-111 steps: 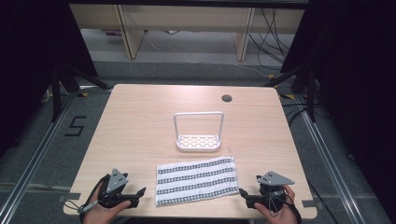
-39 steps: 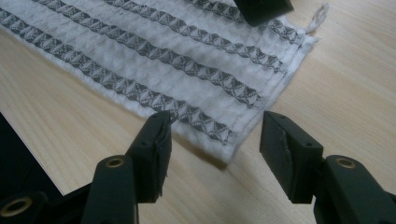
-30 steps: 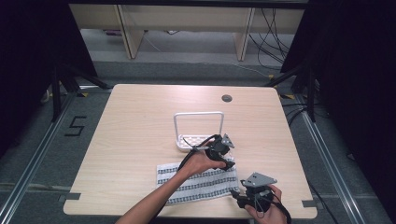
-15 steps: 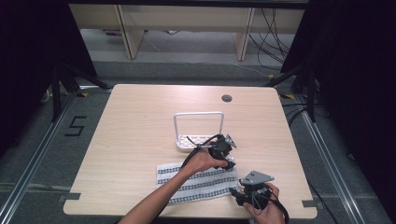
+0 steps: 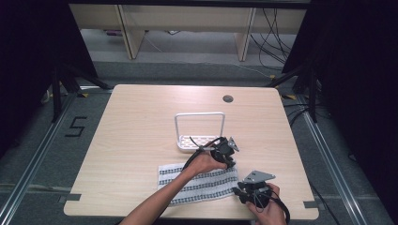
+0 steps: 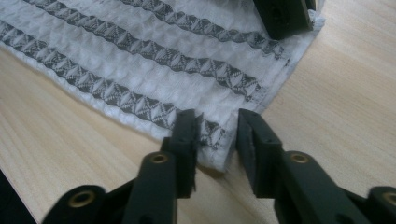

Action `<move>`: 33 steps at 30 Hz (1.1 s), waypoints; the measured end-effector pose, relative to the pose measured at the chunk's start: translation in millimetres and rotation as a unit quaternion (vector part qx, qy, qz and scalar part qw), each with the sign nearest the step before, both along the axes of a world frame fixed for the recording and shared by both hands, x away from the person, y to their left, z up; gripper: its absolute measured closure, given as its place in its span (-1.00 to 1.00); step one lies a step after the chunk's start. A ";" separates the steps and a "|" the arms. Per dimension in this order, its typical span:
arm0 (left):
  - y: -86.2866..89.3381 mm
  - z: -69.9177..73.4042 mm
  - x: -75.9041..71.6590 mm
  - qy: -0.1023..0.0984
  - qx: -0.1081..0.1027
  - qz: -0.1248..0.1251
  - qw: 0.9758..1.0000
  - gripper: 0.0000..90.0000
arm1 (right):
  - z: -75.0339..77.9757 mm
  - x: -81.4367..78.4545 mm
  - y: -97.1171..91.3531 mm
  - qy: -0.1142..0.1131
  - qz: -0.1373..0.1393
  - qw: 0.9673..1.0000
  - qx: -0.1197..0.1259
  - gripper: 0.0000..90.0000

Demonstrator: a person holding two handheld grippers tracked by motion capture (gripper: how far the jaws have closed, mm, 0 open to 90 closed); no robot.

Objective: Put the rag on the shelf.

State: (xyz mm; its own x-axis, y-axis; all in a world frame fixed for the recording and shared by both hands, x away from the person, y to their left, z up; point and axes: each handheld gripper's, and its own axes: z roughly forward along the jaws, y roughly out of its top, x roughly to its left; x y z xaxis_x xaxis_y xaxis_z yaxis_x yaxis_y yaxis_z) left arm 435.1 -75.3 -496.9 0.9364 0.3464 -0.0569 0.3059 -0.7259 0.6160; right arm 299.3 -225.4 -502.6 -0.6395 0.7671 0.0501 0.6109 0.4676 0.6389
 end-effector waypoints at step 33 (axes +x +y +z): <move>117.7 153.3 -40.9 -0.075 -0.170 0.096 0.978 0.88 | 113.5 21.1 1.8 -0.156 0.039 0.981 0.105 0.94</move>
